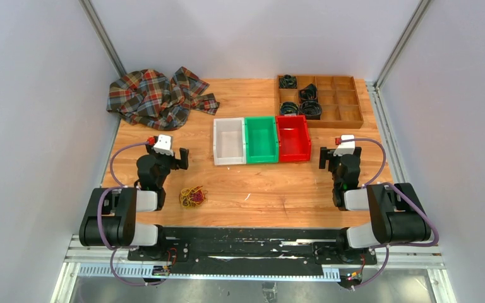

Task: Untangle the cables

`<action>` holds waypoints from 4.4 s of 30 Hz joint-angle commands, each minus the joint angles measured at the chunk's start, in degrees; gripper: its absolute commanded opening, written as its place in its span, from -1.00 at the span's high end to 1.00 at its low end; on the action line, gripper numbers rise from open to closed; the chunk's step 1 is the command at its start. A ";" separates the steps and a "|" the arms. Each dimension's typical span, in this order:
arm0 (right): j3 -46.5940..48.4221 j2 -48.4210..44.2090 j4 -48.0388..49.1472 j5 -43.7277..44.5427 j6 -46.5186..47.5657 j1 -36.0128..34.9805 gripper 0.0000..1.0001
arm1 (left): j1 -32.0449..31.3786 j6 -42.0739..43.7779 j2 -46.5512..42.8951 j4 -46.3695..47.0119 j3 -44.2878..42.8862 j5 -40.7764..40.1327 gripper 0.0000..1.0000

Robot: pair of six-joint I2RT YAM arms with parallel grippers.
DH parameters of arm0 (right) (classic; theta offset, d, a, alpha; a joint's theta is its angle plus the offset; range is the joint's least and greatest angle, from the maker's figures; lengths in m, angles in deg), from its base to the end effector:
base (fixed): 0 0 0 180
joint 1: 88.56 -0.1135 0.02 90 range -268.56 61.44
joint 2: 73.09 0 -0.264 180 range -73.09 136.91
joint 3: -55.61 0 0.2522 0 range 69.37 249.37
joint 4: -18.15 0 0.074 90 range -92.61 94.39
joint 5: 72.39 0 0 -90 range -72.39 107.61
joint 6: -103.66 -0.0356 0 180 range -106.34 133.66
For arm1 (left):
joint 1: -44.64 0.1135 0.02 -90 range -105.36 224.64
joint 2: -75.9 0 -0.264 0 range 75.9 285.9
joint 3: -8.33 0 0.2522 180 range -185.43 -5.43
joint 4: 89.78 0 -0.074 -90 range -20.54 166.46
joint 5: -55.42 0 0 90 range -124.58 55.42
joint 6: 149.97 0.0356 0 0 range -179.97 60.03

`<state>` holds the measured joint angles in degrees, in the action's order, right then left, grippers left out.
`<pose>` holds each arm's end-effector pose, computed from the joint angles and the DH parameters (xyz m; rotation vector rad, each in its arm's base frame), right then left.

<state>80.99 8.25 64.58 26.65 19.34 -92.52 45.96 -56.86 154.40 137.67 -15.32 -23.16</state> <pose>0.2289 0.0102 0.1474 -0.0301 1.7374 -0.1591 0.2207 -0.0020 0.1520 0.1751 1.6896 -0.1116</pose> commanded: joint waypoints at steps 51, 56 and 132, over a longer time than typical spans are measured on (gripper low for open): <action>33.90 -22.48 -66.54 -1.54 -20.39 -28.84 -0.72 | -4.28 41.99 -18.21 -104.43 -31.35 19.76 -0.96; 31.70 -20.41 -63.16 -0.88 -18.66 -36.74 -0.73 | -4.49 45.38 -17.35 -106.54 -31.68 19.20 -0.96; 29.74 -1.33 -27.56 -1.81 -21.00 -59.40 -0.58 | -18.09 31.30 -15.23 -104.39 -45.62 28.35 0.99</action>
<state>106.23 4.93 30.33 25.55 -3.66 -150.14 28.39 -20.49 141.00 33.41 -58.22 5.04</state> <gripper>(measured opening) 0.789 0.012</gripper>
